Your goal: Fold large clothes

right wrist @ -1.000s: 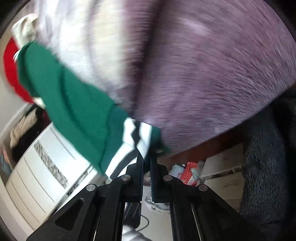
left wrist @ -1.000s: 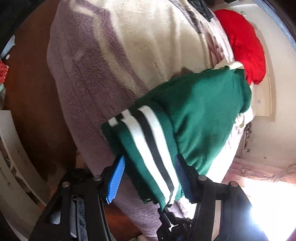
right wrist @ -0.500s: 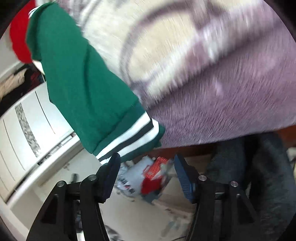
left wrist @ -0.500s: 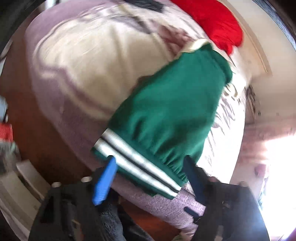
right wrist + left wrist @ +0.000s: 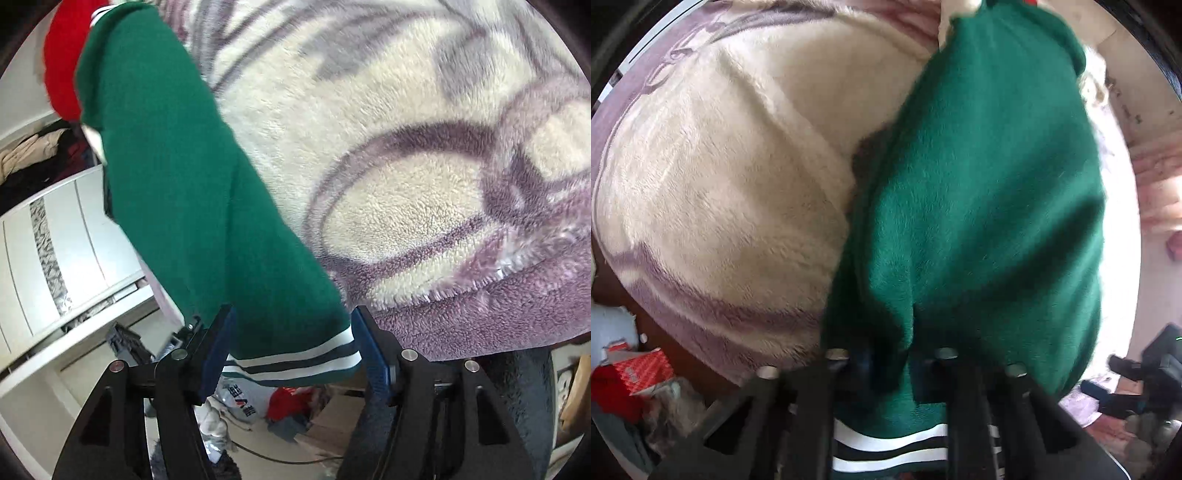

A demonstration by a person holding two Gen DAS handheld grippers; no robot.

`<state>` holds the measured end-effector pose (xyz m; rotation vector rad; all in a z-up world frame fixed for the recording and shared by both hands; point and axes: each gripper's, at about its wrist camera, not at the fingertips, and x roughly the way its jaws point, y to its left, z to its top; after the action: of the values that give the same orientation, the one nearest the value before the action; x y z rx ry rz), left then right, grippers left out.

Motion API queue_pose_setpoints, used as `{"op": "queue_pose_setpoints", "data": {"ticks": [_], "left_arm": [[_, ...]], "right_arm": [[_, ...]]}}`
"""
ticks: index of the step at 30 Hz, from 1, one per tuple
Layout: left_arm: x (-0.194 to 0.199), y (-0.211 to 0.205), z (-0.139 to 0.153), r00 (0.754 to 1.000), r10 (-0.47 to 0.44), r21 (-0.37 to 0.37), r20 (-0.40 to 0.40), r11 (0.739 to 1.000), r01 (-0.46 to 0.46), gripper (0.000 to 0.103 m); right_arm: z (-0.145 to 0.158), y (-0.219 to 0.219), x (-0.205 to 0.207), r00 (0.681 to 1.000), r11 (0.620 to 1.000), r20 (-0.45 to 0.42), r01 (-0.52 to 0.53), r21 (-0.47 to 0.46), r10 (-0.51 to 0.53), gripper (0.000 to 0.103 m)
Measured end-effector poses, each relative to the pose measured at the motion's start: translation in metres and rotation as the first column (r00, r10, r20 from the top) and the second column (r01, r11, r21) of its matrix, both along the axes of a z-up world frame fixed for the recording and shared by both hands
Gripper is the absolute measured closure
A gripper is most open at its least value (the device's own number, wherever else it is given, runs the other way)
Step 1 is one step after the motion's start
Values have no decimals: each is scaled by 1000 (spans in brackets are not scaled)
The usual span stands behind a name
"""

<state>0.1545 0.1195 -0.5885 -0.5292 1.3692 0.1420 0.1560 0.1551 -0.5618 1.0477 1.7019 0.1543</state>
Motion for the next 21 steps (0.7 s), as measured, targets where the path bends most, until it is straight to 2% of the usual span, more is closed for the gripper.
{"op": "queue_pose_setpoints", "data": {"ticks": [2,4,5,7,8,9,10,12,15,18,19,20,21], "left_arm": [[-7,19,4,999,34,-32,23,999,-33,97],[-10,28,2,998,51,-76,19,996,-50,97],[-10,28,-1,999,51,-101,9,994,-50,98],[-8,25,-1,1000,24,-96,1,995,-23,98],[-6,24,-1,1000,15,-99,2,995,-15,98],[-7,26,-2,1000,19,-113,3,993,-19,97],[-5,28,-4,1000,23,-128,1,991,-22,97],[-6,29,-9,1000,19,-184,-14,983,-21,95],[0,28,-1,999,12,-199,-44,980,-21,93],[13,31,28,997,-10,-169,-81,986,-4,93],[19,29,40,998,-16,-158,-61,987,6,89],[25,30,55,1000,-18,-157,-26,988,13,79],[36,30,69,1000,-19,-159,16,987,22,71]], "right_arm": [[-26,-6,14,1000,1000,-19,24,-10,-24,37],[-51,-26,-7,999,999,-23,41,-9,-41,37],[-61,-23,-11,998,998,-21,56,0,-56,37],[-72,-14,-16,997,997,-18,69,30,-69,37],[-82,-9,-19,998,995,-25,62,78,-60,47],[-85,1,-20,998,994,-38,55,89,-52,64],[-86,8,-22,998,998,-47,45,44,-43,77],[-91,13,-30,996,997,-54,71,-22,-72,84],[-102,19,-26,984,990,-111,136,-29,-138,83],[-95,30,-2,988,996,-130,82,-30,-85,74],[-89,32,6,989,998,-135,58,-29,-61,64],[-79,36,19,990,999,-133,31,-40,-36,50],[-63,38,33,994,998,-108,15,-68,-22,45]]}}
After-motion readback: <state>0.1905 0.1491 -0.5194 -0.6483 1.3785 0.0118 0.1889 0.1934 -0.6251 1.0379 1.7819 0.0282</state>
